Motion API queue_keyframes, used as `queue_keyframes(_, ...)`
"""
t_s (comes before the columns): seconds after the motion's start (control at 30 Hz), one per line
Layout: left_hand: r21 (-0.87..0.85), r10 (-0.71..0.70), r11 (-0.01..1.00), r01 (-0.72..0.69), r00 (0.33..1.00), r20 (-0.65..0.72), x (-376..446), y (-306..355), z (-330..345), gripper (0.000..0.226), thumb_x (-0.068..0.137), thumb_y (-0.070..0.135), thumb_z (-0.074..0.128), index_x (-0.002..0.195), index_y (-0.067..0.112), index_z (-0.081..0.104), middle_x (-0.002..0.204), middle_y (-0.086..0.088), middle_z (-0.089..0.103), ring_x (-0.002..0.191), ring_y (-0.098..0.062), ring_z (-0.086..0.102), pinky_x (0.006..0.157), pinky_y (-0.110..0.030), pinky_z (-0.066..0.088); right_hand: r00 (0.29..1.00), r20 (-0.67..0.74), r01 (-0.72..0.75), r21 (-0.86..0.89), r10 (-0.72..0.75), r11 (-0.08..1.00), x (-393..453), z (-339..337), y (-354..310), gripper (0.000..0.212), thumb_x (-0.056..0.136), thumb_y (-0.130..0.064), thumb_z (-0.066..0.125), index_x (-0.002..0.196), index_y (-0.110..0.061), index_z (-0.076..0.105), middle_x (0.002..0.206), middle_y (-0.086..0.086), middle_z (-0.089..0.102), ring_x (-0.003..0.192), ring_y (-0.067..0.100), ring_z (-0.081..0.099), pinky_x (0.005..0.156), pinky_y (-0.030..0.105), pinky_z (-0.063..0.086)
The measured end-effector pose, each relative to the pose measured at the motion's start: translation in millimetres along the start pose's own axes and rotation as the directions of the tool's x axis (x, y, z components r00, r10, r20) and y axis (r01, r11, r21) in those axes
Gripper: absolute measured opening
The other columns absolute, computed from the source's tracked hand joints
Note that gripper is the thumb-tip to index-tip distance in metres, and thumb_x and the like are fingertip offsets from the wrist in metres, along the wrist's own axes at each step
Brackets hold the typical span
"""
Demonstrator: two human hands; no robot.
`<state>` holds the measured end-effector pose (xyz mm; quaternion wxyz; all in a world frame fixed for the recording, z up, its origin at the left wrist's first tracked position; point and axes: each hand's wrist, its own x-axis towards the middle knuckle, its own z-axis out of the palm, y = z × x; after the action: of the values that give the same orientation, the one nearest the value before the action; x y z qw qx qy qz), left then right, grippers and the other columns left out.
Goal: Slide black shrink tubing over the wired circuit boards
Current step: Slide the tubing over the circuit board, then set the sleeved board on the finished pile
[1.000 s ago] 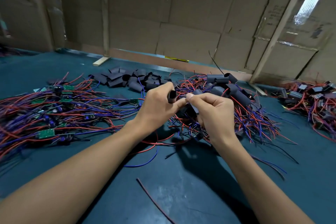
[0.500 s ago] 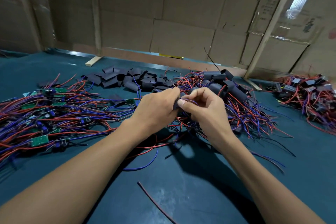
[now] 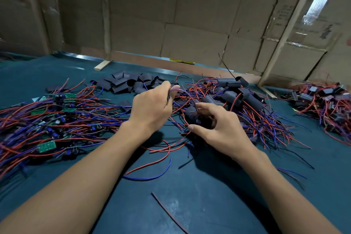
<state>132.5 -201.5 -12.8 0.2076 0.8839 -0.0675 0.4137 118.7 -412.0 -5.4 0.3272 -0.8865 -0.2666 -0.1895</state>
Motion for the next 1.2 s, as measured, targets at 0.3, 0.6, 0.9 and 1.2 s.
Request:
queue_keyframes(0.3, -0.048, -0.034, 0.998, 0.030, 0.997, -0.071, 1, 0, -7, 0.040, 0.106, 0.044, 0.035, 0.093, 0.009, 0.051, 0.075, -0.010, 0.064, 0.068, -0.044, 0.058, 0.053, -0.038, 0.031, 0.974, -0.038, -0.183, 0.451, 0.224, 0.874, 6, 1, 1, 0.023, 0.080, -0.013, 0.085, 0.097, -0.023, 0.075, 0.077, -0.008, 0.075, 0.071, 0.000, 0.066, 0.071, 0.013, 0.048)
queue_keyframes(0.6, -0.003, 0.087, 0.996, -0.088, 0.989, -0.122, 2, 7, -15, 0.031, 0.103, 0.030, 0.052, 0.081, 0.008, 0.050, 0.065, -0.007, 0.053, 0.053, -0.039, 0.052, 0.046, -0.032, 0.027, 0.950, 0.131, -0.173, 0.976, 0.285, 0.130, 12, -18, -9, 0.022, 0.075, 0.000, 0.063, 0.091, -0.012, 0.055, 0.096, 0.020, 0.072, 0.081, 0.030, 0.071, 0.075, 0.039, 0.060)
queue_keyframes(0.9, 0.151, 0.116, 0.983, -0.109, 0.992, -0.040, 0, 3, -8, 0.038, 0.092, 0.029, 0.070, 0.073, 0.019, 0.040, 0.061, -0.003, 0.051, 0.058, -0.031, 0.051, 0.054, -0.030, 0.027, 0.940, 0.193, -0.255, 0.945, 0.282, 0.203, 14, -25, -11, 0.029, 0.075, 0.006, 0.051, 0.098, 0.002, 0.067, 0.073, 0.008, 0.060, 0.053, 0.011, 0.026, 0.041, 0.018, 0.021)
queue_keyframes(1.2, 0.348, 0.225, 0.921, -0.174, 0.968, -0.110, 4, 5, -7, 0.024, 0.085, 0.031, 0.073, 0.074, 0.015, 0.058, 0.064, -0.001, 0.062, 0.071, -0.029, 0.057, 0.076, -0.043, 0.043, 0.951, 0.016, -0.148, 0.901, 0.310, 0.407, 12, -18, -13, 0.024, 0.073, -0.003, 0.077, 0.095, -0.010, 0.079, 0.071, 0.005, 0.058, 0.053, 0.015, 0.043, 0.041, 0.018, 0.032)
